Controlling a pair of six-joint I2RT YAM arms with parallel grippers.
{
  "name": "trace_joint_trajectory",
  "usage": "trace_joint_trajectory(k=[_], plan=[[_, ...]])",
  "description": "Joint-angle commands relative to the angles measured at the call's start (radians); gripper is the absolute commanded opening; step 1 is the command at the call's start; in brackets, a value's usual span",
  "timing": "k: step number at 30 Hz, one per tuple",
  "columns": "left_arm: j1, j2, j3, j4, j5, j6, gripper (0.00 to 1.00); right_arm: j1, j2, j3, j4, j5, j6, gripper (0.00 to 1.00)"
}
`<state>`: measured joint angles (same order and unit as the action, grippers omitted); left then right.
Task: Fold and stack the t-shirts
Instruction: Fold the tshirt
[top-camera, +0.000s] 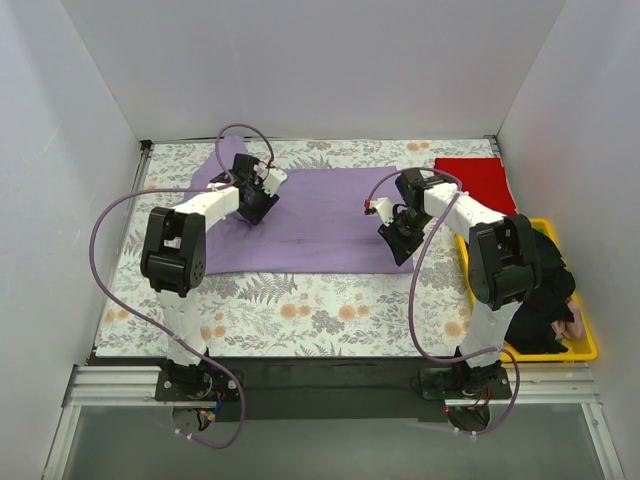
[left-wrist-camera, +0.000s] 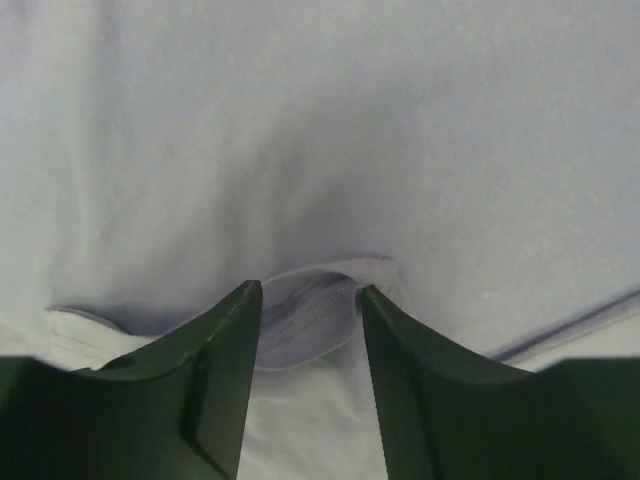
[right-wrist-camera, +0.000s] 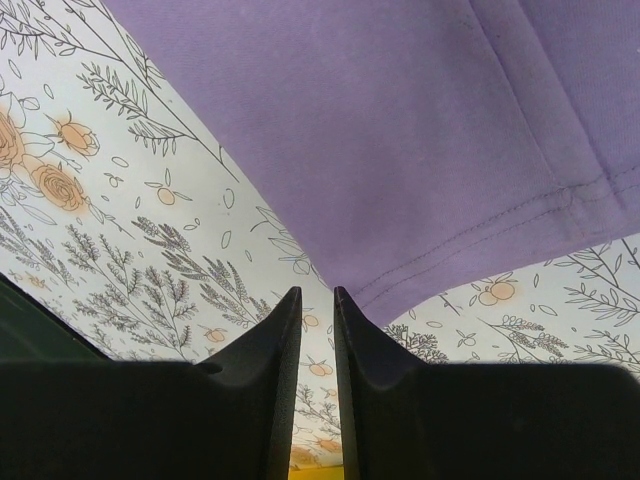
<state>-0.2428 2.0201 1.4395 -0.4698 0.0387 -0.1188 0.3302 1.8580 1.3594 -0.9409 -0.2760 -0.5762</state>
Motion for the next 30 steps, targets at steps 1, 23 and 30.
trace_joint_trajectory(k=[1,23,30], plan=[[0.042,-0.119,-0.014,-0.007,0.059,-0.06,0.46,0.003,0.007,0.043,-0.015,-0.022,0.003,0.25],[0.464,-0.316,-0.393,-0.316,0.239,0.06,0.43,0.029,0.089,-0.074,0.08,0.104,-0.03,0.22],[0.465,-0.471,-0.56,-0.368,0.242,0.14,0.41,0.053,-0.072,-0.282,0.071,0.095,-0.031,0.22]])
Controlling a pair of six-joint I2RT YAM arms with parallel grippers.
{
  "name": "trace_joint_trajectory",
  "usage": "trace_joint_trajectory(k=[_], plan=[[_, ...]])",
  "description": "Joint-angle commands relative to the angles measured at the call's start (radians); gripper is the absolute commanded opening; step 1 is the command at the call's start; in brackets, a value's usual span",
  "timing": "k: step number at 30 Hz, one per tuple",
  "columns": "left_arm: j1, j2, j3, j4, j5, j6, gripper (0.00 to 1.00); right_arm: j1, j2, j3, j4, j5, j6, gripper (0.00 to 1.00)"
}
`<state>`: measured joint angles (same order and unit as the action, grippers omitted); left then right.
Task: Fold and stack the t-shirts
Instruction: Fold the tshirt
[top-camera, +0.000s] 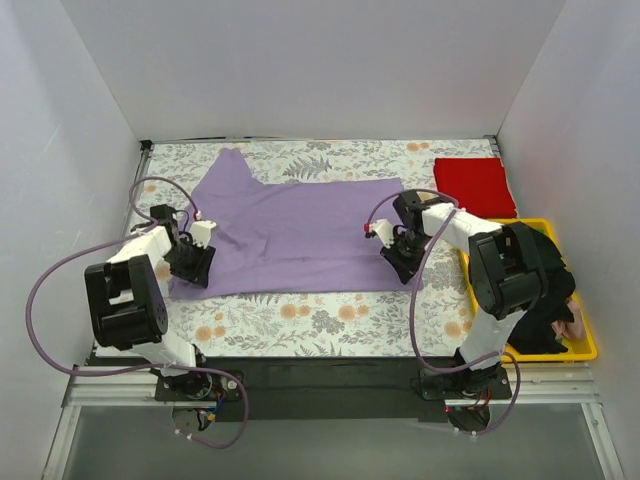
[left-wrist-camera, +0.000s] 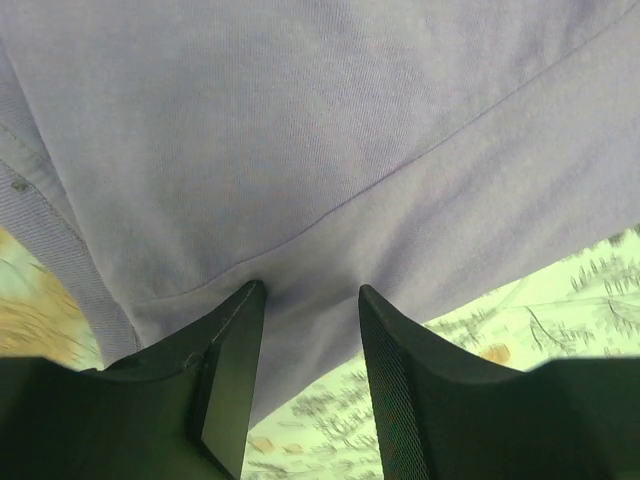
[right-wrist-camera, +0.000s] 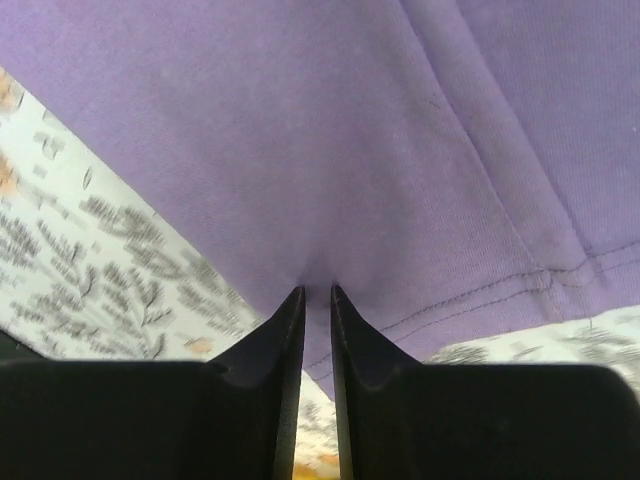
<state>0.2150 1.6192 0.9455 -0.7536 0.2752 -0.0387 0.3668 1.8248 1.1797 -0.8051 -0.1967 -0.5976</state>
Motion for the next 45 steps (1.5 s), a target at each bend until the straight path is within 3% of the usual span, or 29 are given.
trace_joint_trajectory(k=[1,4,6,9,10,12,14,19,23,27,33,45], plan=[[0.007,-0.08,-0.073,-0.096,0.012,0.065,0.41,0.023,-0.079,-0.113,-0.077,-0.004,-0.004,0.22],[0.007,-0.102,-0.05,-0.156,0.06,0.072,0.41,0.023,-0.131,-0.101,-0.15,-0.081,-0.004,0.23],[0.009,-0.098,0.06,-0.222,0.149,0.077,0.43,0.017,-0.147,0.0,-0.181,-0.105,-0.008,0.26],[0.009,-0.046,0.277,-0.24,0.26,0.046,0.49,-0.022,-0.133,0.2,-0.198,-0.141,-0.013,0.42],[0.007,-0.021,0.332,-0.242,0.281,-0.01,0.52,-0.041,-0.093,0.251,-0.197,-0.136,-0.016,0.46],[0.012,0.076,0.444,-0.227,0.343,-0.055,0.71,-0.064,-0.036,0.405,-0.195,-0.11,-0.025,0.54],[0.014,0.172,0.583,-0.184,0.378,-0.13,0.74,-0.106,0.063,0.51,-0.187,-0.116,-0.012,0.57],[0.015,0.356,0.85,0.02,0.361,-0.335,0.76,-0.16,0.305,0.846,-0.131,-0.089,0.065,0.59],[0.014,0.548,1.088,0.082,0.323,-0.507,0.77,-0.175,0.43,0.975,-0.022,-0.027,0.094,0.59],[0.001,0.75,1.26,0.109,0.237,-0.572,0.79,-0.198,0.504,0.992,0.131,0.016,0.107,0.57],[-0.026,0.844,1.303,0.192,0.116,-0.576,0.79,-0.212,0.57,0.985,0.179,0.02,0.085,0.57],[-0.046,0.91,1.305,0.258,0.055,-0.584,0.78,-0.215,0.639,0.957,0.238,-0.006,0.079,0.54]])
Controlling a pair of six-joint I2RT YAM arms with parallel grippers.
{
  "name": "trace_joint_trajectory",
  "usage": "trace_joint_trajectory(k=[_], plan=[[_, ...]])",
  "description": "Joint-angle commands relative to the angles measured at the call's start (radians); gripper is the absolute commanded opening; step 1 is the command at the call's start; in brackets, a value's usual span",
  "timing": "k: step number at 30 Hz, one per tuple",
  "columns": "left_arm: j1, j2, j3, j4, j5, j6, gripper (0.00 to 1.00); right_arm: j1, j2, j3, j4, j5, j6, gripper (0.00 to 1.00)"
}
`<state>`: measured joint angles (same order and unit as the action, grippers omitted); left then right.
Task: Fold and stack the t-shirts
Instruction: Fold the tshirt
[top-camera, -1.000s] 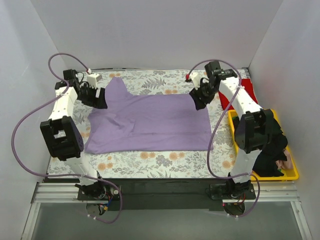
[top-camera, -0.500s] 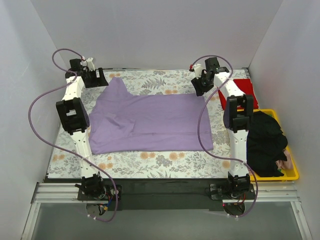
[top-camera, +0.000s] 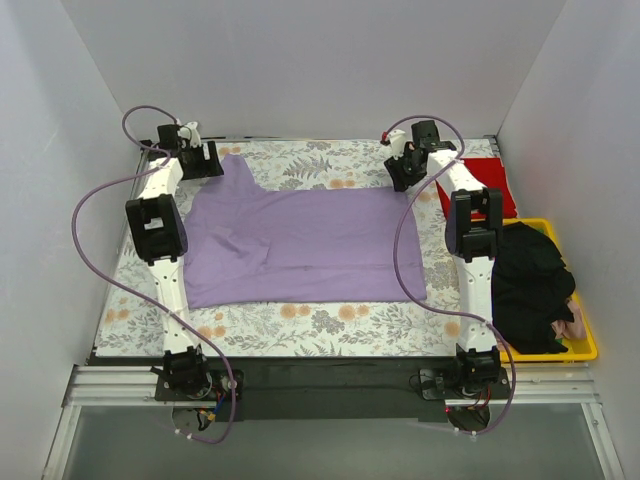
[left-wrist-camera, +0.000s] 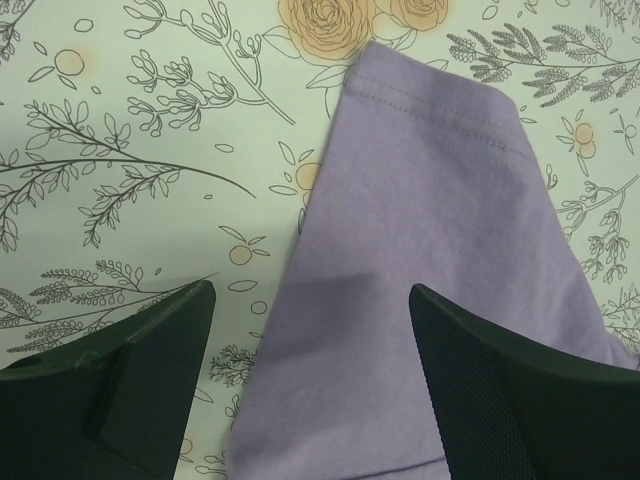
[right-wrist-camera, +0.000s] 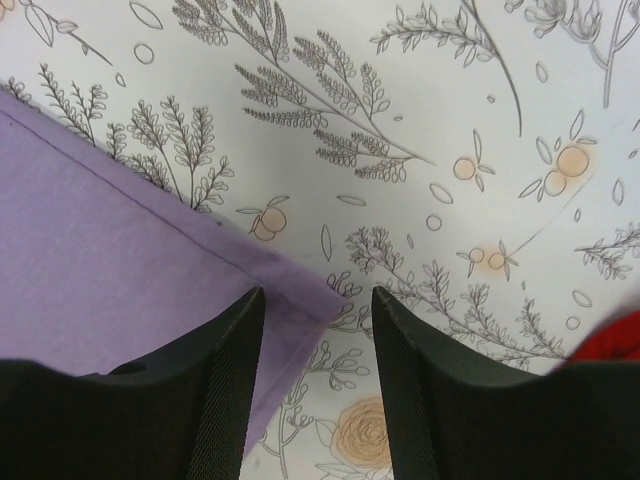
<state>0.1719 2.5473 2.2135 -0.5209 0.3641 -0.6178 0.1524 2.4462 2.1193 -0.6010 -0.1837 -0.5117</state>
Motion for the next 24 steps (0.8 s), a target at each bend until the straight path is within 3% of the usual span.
trace_joint_trajectory(k=[1,5,8,12,13,24], plan=[[-0.003,-0.018,0.037,0.027,-0.037,-0.005,0.78,-0.002,0.017,0.011,0.035,-0.025,-0.007,0.54],[-0.003,-0.007,0.046,0.032,-0.044,-0.011,0.81,-0.004,0.036,-0.01,0.033,-0.036,-0.007,0.45],[-0.005,0.011,0.066,0.036,-0.051,-0.016,0.82,-0.005,0.039,-0.031,0.029,-0.053,-0.008,0.33],[-0.011,0.04,0.1,0.039,-0.054,-0.005,0.82,-0.004,0.03,-0.067,0.024,-0.079,-0.017,0.12],[-0.015,0.045,0.103,0.038,-0.053,0.004,0.81,-0.004,0.03,-0.068,0.023,-0.079,-0.021,0.02],[-0.078,0.076,0.092,0.004,-0.027,0.111,0.65,-0.004,0.01,-0.093,0.001,-0.077,-0.048,0.01]])
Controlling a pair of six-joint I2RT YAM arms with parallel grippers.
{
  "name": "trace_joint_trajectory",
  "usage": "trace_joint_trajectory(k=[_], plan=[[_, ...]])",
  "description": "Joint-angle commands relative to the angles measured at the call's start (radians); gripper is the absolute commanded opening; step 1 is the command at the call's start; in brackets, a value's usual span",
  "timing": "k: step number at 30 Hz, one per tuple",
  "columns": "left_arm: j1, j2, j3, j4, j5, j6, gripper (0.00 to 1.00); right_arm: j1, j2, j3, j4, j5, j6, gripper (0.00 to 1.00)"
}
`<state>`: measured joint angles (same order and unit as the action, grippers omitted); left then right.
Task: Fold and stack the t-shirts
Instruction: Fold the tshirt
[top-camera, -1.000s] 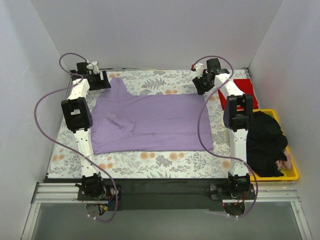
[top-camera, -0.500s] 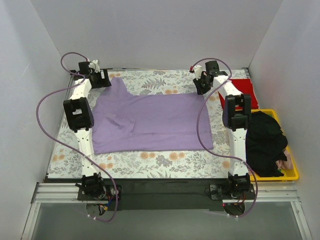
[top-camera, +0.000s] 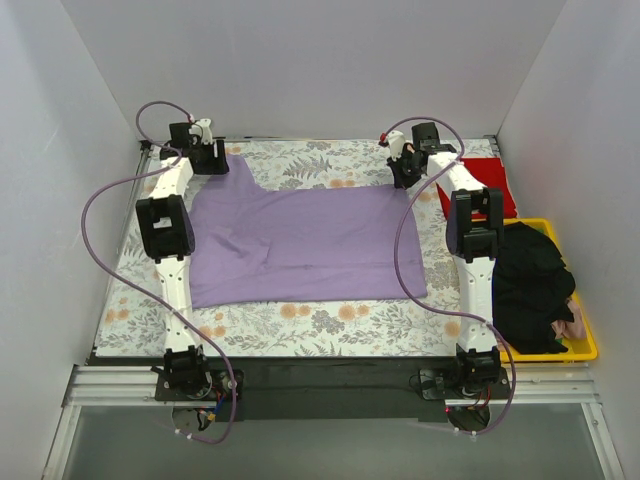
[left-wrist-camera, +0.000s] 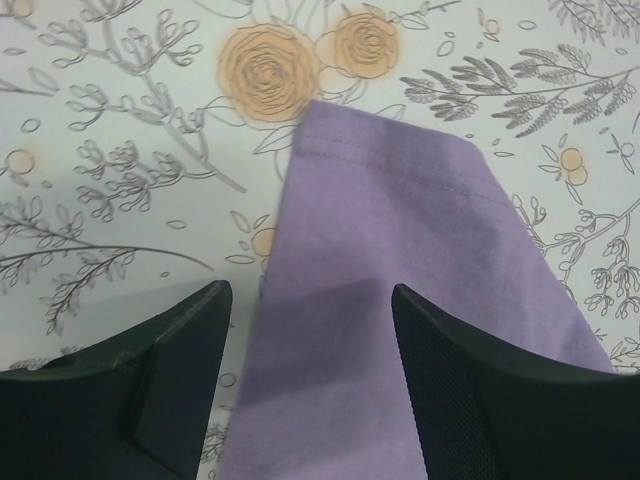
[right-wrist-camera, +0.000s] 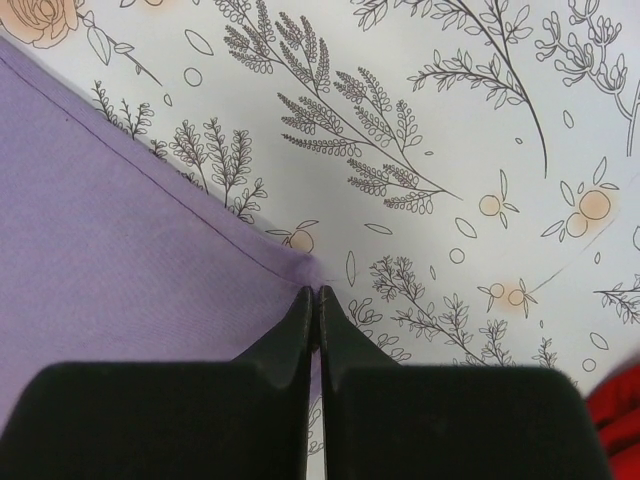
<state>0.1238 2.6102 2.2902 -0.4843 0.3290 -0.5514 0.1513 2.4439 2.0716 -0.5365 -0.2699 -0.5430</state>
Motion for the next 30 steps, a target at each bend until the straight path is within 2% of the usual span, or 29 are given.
trace_joint_trajectory(k=[1,5,10,11,13,14,15,20,23,30], plan=[[-0.033,0.022,0.018,-0.03,-0.01,0.056,0.63,-0.002,0.007,-0.047,-0.062,0.009,-0.017,0.01],[-0.041,0.054,0.057,-0.028,-0.051,0.073,0.56,-0.002,0.003,-0.048,-0.063,0.008,-0.014,0.01],[-0.041,0.06,0.066,-0.022,-0.035,0.085,0.3,-0.004,0.0,-0.048,-0.066,0.008,-0.015,0.01],[-0.042,0.063,0.066,-0.02,-0.036,0.09,0.21,-0.002,0.0,-0.048,-0.066,0.009,-0.017,0.01],[-0.046,0.065,0.066,-0.019,-0.041,0.097,0.14,-0.002,0.0,-0.05,-0.066,0.009,-0.017,0.01],[-0.046,0.065,0.066,-0.013,-0.044,0.096,0.04,-0.002,-0.002,-0.047,-0.066,0.009,-0.015,0.01],[-0.047,0.06,0.066,-0.007,-0.05,0.093,0.0,-0.002,-0.005,-0.048,-0.066,0.008,-0.014,0.01],[-0.044,-0.008,0.028,0.077,-0.032,0.074,0.0,-0.002,-0.042,-0.047,-0.074,0.006,-0.015,0.01],[-0.035,-0.106,-0.021,0.122,0.042,0.071,0.0,-0.004,-0.101,-0.071,-0.071,-0.017,-0.047,0.01],[0.033,-0.378,-0.341,0.22,0.243,0.041,0.0,-0.006,-0.25,-0.145,-0.074,-0.043,-0.078,0.01]])
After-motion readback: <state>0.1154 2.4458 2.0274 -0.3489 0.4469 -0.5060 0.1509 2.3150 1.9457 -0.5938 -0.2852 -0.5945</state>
